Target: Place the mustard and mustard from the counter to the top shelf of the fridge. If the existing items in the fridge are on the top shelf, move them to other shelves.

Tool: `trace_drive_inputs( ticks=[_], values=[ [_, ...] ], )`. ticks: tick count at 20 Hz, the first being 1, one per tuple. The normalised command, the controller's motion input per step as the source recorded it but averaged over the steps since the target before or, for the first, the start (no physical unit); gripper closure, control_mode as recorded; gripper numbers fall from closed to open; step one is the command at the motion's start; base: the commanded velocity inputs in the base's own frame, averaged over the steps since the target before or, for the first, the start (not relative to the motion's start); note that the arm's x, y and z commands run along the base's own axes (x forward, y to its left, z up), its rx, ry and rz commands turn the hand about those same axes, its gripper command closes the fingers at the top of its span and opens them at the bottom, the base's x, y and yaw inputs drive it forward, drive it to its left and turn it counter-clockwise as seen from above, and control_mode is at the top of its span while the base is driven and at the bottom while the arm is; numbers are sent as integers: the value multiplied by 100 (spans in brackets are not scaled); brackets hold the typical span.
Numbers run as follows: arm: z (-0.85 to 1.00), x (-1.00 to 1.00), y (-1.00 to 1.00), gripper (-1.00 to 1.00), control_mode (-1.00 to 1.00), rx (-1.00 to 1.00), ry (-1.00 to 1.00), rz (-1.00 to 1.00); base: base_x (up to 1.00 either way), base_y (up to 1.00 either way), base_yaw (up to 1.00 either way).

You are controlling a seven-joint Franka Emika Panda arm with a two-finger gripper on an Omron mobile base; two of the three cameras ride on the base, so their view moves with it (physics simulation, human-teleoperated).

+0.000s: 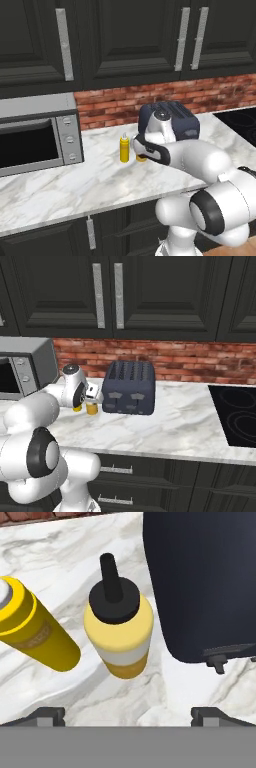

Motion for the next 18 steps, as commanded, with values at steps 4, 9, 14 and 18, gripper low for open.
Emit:
trace_drive_inputs(
  ticks=[4, 9, 14, 18],
  values=[
    [-11, 15, 0, -100, -100, 0, -4, 0, 0, 0, 0],
    [-8, 17, 0, -100, -100, 0, -4, 0, 0, 0, 0],
    [-4, 13, 0, -100, -100, 0, -2, 0, 0, 0, 0],
    [-4, 18, 14, -100, -100, 0, -1, -1, 0, 0, 0]
  ],
)
